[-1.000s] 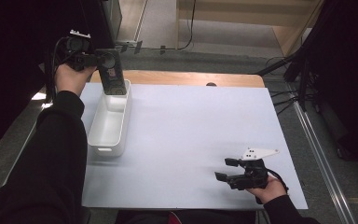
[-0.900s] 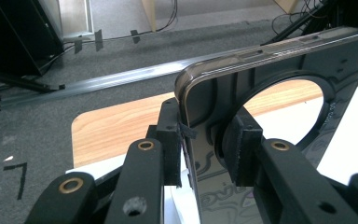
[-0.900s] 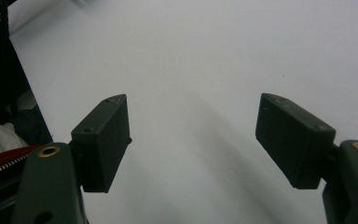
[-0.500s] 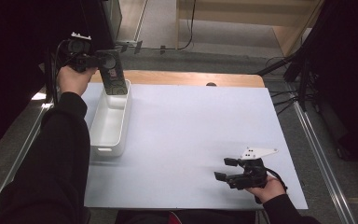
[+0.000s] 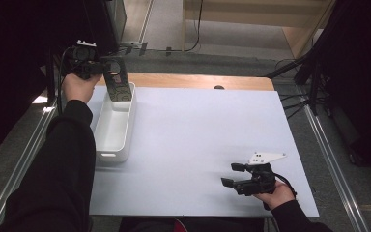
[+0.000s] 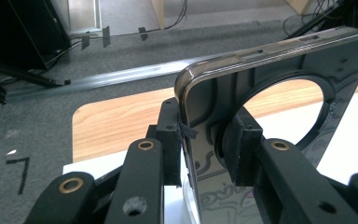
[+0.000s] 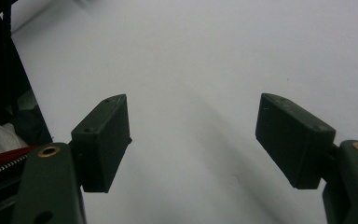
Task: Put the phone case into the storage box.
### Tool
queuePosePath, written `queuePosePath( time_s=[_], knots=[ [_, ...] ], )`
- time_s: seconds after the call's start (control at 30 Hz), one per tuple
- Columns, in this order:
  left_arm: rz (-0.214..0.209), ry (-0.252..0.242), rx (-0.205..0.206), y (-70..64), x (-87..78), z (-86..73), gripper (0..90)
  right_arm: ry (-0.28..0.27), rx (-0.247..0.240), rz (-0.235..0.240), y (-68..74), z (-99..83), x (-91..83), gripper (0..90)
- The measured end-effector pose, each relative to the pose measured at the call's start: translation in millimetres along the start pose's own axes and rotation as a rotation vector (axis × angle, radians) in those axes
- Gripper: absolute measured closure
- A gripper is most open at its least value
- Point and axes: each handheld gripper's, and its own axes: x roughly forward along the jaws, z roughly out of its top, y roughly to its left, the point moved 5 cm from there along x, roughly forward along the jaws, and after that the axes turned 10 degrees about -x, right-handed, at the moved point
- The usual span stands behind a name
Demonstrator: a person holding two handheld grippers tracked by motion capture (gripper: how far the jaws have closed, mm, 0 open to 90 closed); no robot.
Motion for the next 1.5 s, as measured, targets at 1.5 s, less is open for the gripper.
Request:
queuePosePath(
  time_s=[1.5],
  knots=[
    [0.023,0.017,0.044,0.9,20.7,-23.0,70.3,-0.012,-0.003,0.006,2.1,1.6,-0.2,25.3]
  ],
)
